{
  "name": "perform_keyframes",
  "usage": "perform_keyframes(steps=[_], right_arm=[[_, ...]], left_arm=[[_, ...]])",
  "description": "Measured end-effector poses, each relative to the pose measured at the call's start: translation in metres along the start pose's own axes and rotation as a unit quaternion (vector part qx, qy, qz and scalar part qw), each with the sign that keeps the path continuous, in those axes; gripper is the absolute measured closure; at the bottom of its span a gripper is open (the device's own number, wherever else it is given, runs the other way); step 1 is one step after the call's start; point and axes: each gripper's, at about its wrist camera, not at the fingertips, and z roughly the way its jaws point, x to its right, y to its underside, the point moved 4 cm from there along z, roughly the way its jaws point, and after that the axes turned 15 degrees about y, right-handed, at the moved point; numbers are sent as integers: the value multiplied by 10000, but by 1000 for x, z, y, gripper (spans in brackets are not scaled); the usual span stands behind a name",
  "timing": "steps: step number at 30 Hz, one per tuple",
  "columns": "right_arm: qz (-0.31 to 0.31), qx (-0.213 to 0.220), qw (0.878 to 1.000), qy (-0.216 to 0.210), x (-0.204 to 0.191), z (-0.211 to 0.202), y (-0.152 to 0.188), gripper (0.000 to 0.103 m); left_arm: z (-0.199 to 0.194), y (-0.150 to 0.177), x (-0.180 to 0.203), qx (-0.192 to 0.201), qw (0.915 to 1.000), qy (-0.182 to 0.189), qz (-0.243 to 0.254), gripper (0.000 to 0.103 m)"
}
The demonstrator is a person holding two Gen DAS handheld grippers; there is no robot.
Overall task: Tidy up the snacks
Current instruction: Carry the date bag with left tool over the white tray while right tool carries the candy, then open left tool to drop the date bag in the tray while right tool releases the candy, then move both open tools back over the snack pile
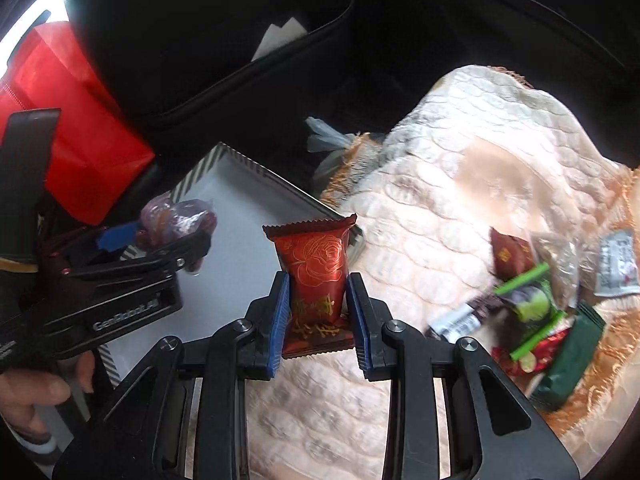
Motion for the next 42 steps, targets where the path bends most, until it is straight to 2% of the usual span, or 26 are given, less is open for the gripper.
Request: perform_keyframes(steps=[7,17,19,20,21,26,31,38,42], right_arm=[[291,-235,9990,-246,-24,33,-16,75],[241,-527,9982,-172,-41,72,-12,75],[300,-545,9978,-211,-40,74,-12,71],[305,-546,9979,-185,-40,75,-12,65],[292,-548,9980,-150,-39,75,-12,64],[312,-467,9983,-142,-34,63,-12,64],[357,-257,9988,-203,-24,36,-10,64],[355,18,9994,32,3,-5,7,64],[491,79,9986,200,26,-23,25,64]], left_arm=[[23,-9,-21,-38,9994,-197,-276,31],[43,-10,-29,-124,9989,-297,-354,30],[47,-10,-29,-138,9987,-308,-381,29],[48,-10,-29,-135,9986,-336,-381,25],[49,-11,-29,-116,9986,-339,-380,22],[42,-11,-32,2,9985,-301,-458,15],[30,-5,-25,137,9985,-258,-462,14],[3,14,13,338,9993,-1,-147,11],[-4,28,44,290,9992,268,96,10]])
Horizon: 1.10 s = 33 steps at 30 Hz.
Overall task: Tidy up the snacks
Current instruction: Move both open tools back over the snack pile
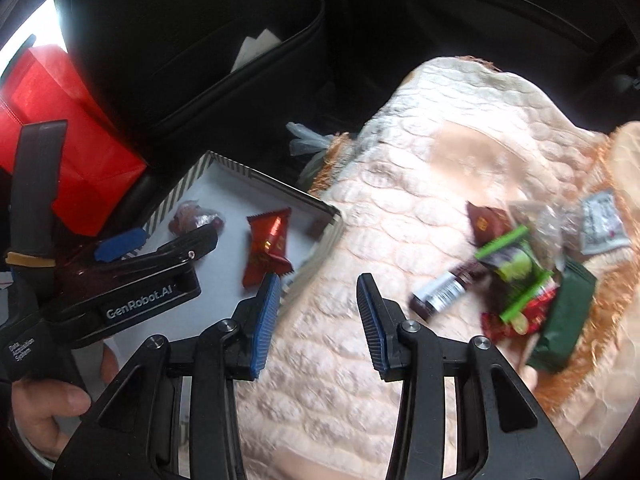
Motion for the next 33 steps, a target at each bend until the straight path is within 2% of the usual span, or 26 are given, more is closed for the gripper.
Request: perform_keyframes(steps=[5,14,20,27,33], right_arm=[[170,69,9995,251,31,-16,18,64],[604,155,9967,511,80,-34,46,64],[836,78,9933,793,115,-39,63,64],[1175,-38,9894,856,144,-35,76,64],[1281,-55,9883,829,154,-33,77,64]], left_arm=[[-4,14,39,-57,9993,178,337,10],[-6,43,84,-228,9968,442,630,9],[4,52,105,-377,9946,473,839,9],[20,54,119,-553,9921,452,1030,9],[34,50,134,-673,9877,577,1290,9]])
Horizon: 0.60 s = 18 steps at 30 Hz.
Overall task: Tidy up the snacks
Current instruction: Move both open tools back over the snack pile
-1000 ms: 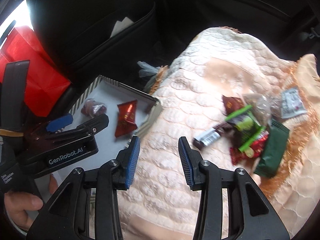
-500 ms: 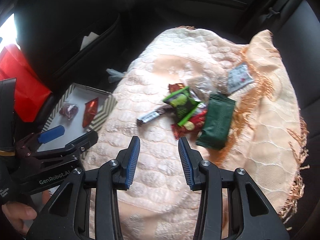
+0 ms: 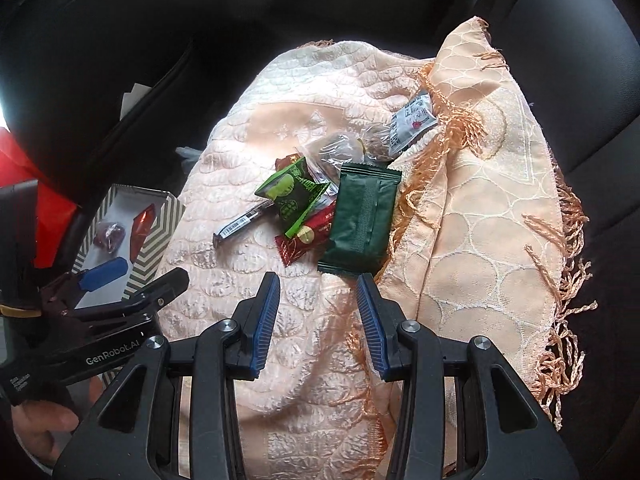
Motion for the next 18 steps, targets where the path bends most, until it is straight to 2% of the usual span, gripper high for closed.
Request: perform_keyframes(steps=[3,10,13,18], right_arm=[[26,6,10000,-3,2,0,0,64],[79,-7,10000,-21,8,3,-4,64],[84,-21,10000,-8,10,5,-6,64],[114,-84,9999,-22,12,10,-9,64]], left_arm=[[9,-8,5,-60,9998,172,123,10],[38,-27,8,-251,9980,134,568,10],[51,-33,11,-377,9964,290,705,10],[75,-42,15,-543,9927,189,1056,10]])
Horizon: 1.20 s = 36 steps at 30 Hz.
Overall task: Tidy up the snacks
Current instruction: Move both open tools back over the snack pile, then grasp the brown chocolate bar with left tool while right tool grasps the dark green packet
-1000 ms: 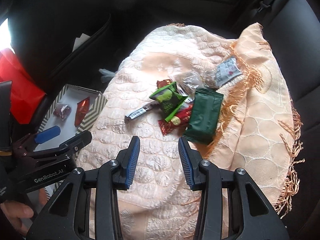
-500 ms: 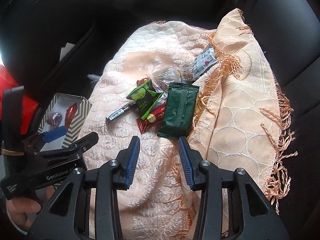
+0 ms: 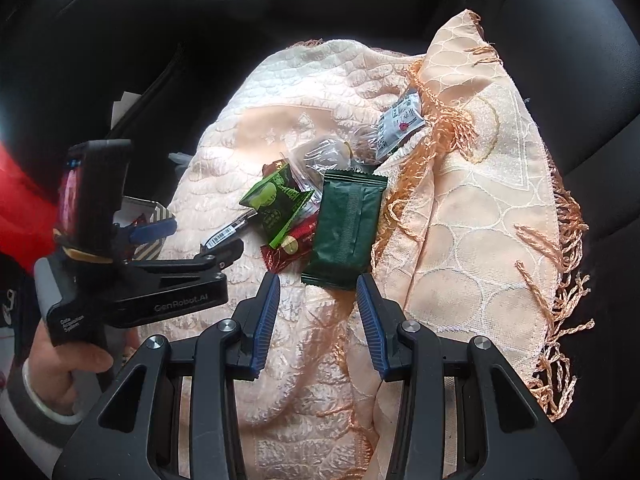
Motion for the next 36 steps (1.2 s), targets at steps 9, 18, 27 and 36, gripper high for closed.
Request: perform_keyframes(steps=[9,18,27,36], right_arm=[[23,39,10000,-52,1,5,-8,64],[229,-131,9996,17,3,24,-22,64],[472,-424,9978,188,-1,54,-35,64],[290,-842,9936,697,-12,87,-52,55]], left_arm=[[13,-12,-18,-2,9995,245,-208,56],[-14,3,-14,260,9979,489,-341,84],[-34,25,-5,378,9963,617,-472,87],[-34,37,-11,277,9950,705,-656,87]])
